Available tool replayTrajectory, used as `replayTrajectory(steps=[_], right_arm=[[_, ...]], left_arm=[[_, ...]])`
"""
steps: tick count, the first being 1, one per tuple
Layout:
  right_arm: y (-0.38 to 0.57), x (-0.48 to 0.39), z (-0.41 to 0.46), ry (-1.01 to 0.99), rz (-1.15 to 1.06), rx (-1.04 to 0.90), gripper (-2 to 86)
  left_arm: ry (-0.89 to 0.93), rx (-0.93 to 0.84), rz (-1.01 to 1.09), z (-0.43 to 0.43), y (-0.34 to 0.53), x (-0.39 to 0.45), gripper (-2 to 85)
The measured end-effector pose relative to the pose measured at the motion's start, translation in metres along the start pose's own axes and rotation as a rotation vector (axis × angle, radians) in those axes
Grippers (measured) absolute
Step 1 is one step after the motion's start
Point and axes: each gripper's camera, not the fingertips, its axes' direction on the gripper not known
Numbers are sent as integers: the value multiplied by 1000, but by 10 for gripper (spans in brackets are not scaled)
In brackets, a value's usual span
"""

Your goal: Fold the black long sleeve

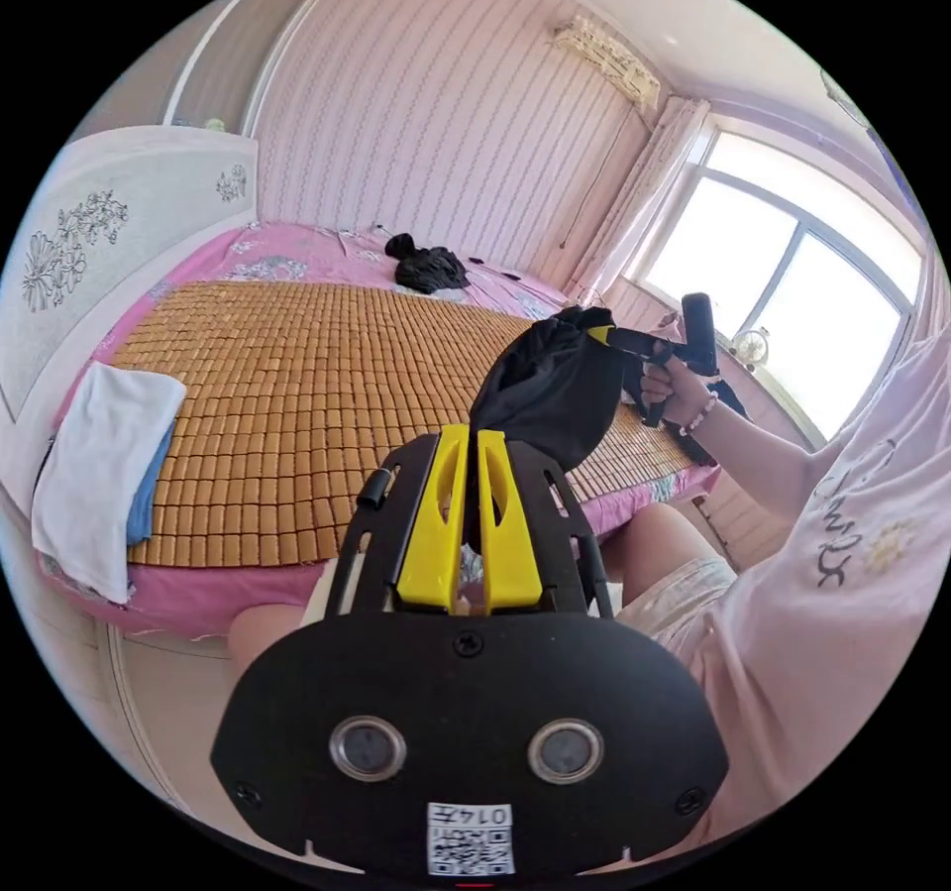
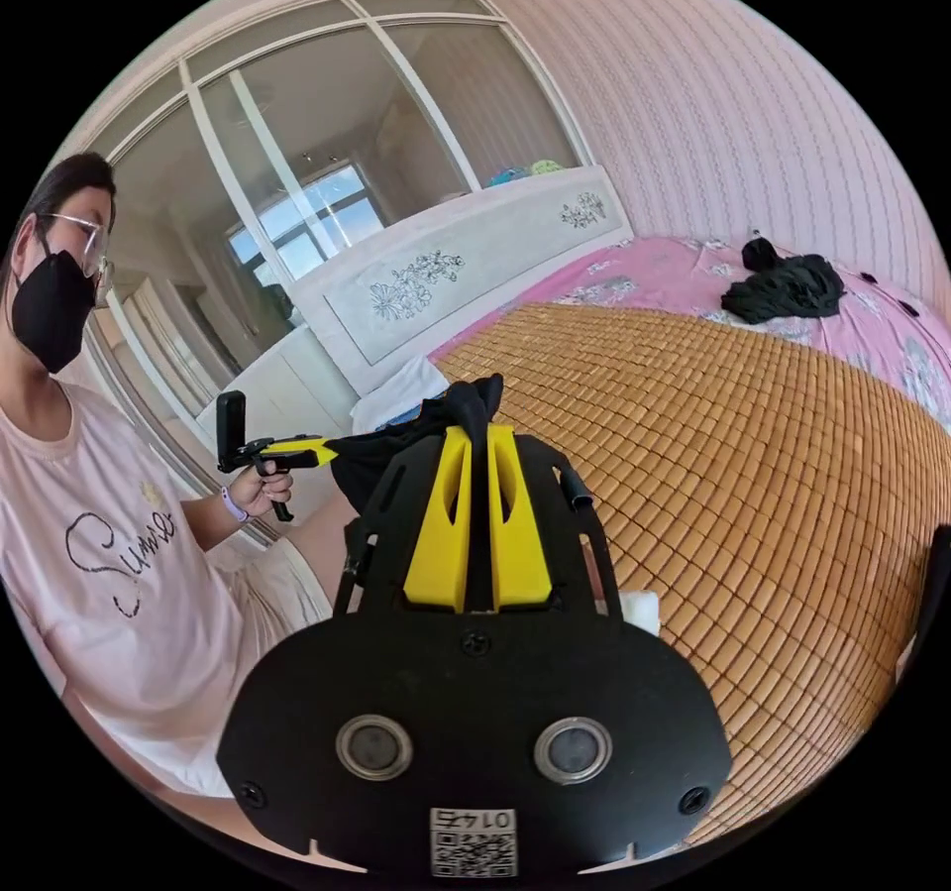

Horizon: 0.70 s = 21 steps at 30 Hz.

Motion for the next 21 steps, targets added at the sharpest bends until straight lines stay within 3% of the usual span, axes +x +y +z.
replayTrajectory(steps=[5, 11, 14, 17, 21], right_arm=[[-89, -50, 73, -156, -166, -49, 15], [-223, -126, 233, -348, -267, -230, 19], [-271, -138, 340, -305, -125, -309, 22], [-275, -135, 410, -73, 8, -447, 8], [-207, -112, 394, -167, 26, -501, -6]], left_arm=[[-191, 187, -138, -85, 24, -37, -9], [-409, 368, -374, -171, 41, -103, 4], [-567, 349, -554, -181, 49, -166, 44], [-773, 221, -782, -170, 76, -229, 62], [-644, 208, -886, -164, 113, -241, 52]])
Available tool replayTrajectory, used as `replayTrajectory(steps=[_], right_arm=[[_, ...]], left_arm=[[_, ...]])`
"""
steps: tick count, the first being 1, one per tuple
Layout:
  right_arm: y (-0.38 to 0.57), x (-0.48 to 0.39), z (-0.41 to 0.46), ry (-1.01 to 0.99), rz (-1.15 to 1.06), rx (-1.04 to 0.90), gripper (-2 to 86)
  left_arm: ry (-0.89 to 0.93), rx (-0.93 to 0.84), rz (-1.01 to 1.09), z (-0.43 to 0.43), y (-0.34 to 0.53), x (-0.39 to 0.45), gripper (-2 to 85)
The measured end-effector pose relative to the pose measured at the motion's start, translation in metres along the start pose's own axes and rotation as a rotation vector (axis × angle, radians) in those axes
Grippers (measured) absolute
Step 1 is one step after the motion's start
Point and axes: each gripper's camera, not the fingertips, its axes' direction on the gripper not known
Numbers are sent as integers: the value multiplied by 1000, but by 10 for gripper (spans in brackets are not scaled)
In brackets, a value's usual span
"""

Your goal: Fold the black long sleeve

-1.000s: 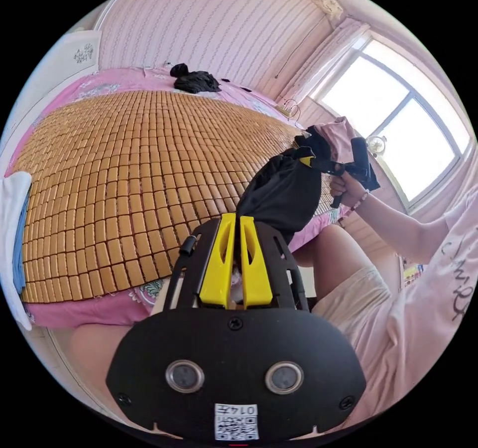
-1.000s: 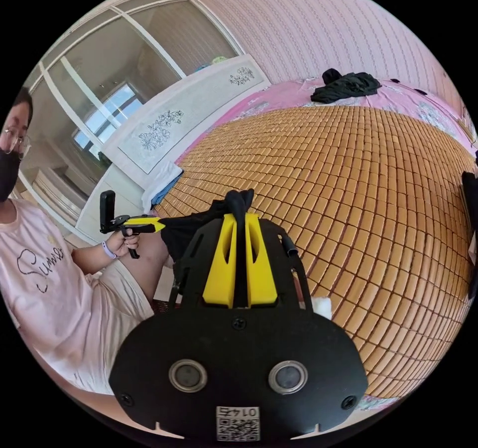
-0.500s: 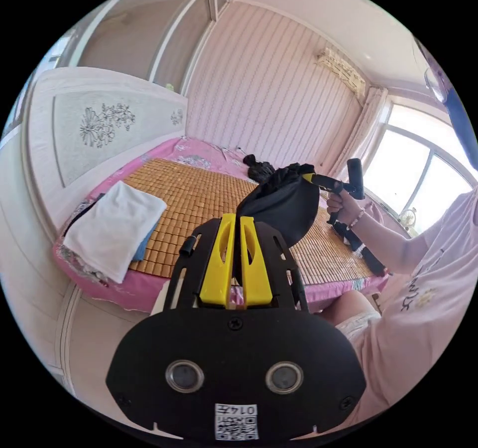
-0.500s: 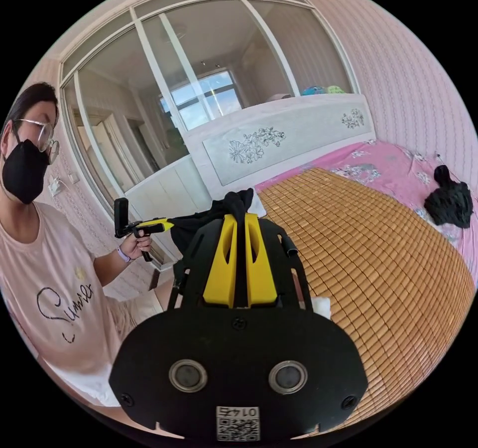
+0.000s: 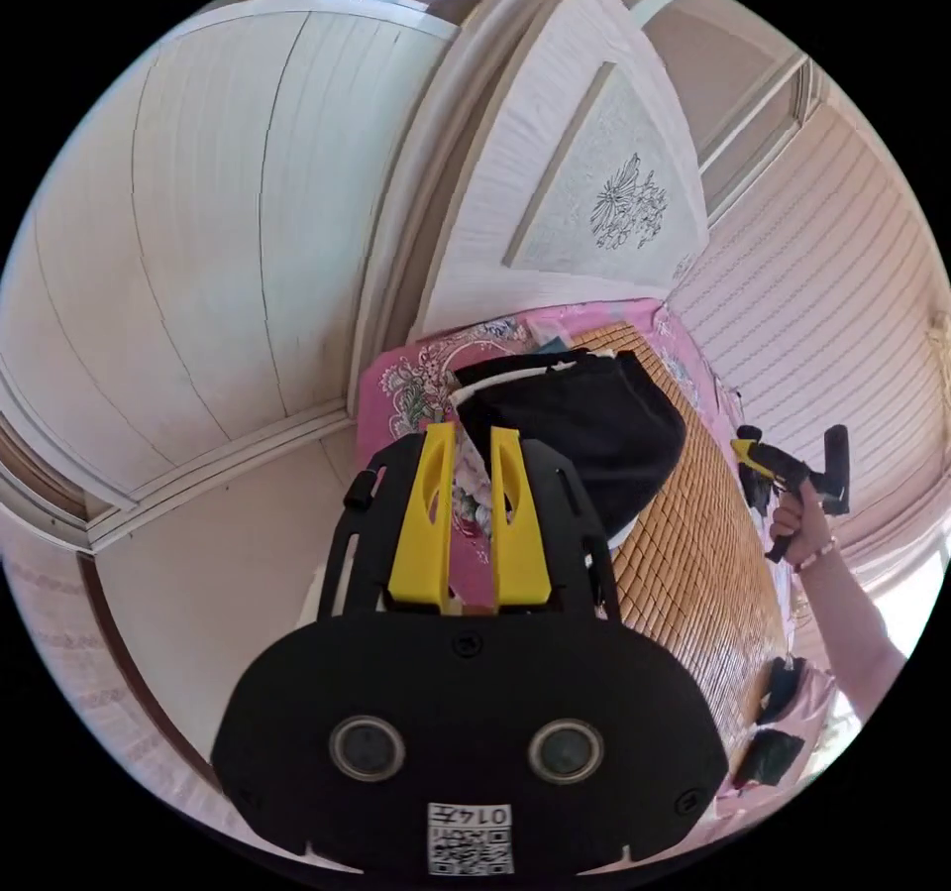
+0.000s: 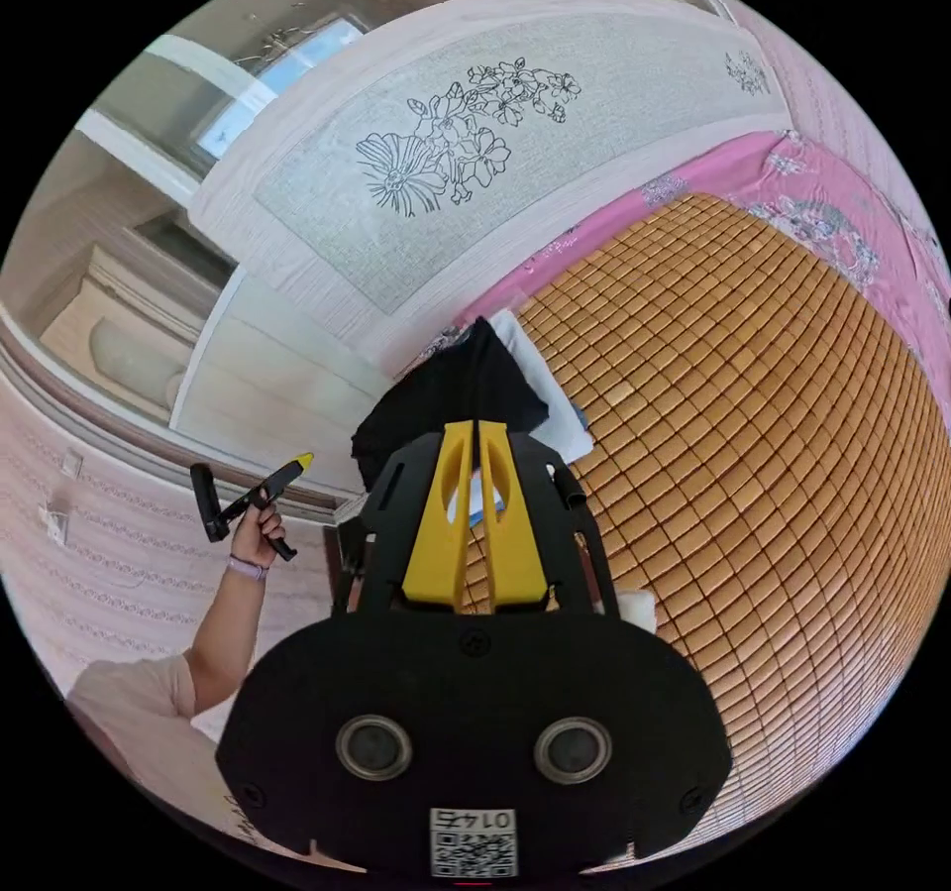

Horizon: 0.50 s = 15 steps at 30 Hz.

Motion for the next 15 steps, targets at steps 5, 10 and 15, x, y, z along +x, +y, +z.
replayTrajectory(steps=[5, 10, 15], right_arm=[[197, 52, -71, 46, 114, 31, -8], [451, 53, -229, 328, 536, 241, 5], [607, -3, -335, 641, 763, 429, 29]], left_arm=[[152, -35, 216, -20, 77, 41, 1], [335, -120, 641, -29, 141, 145, -9], [684, -211, 973, -25, 200, 285, -8]])
